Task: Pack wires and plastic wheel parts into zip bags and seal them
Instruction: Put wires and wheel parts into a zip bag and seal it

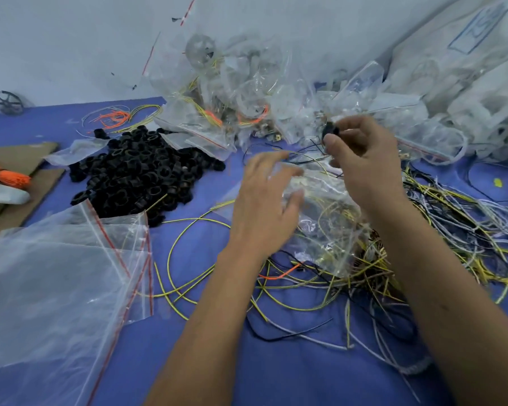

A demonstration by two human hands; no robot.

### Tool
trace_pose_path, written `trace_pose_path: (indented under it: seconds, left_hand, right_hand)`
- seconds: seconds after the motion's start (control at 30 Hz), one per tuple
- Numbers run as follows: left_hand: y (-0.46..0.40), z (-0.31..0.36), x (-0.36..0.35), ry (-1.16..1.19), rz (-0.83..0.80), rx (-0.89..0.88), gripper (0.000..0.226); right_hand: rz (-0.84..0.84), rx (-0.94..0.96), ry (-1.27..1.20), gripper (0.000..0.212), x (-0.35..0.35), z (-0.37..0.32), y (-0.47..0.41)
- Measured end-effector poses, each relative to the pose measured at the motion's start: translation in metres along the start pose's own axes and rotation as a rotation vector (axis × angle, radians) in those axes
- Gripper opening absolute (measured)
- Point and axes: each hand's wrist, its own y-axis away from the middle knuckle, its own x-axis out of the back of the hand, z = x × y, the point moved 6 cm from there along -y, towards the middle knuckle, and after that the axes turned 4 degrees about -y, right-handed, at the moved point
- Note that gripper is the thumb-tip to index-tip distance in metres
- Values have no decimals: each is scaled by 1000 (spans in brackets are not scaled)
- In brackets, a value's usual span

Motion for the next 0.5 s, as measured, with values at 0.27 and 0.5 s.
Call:
trace_pose_path:
  seconds: [0.27, 0.5]
  left_hand:
    - [19, -38, -16, -515, -303, 462, 46]
    - [23, -39, 22, -481, 47, 600, 26]
  right_hand:
    - [284, 229, 174, 18, 24, 0, 15]
    - [-181, 100, 385, 27, -15, 31, 19]
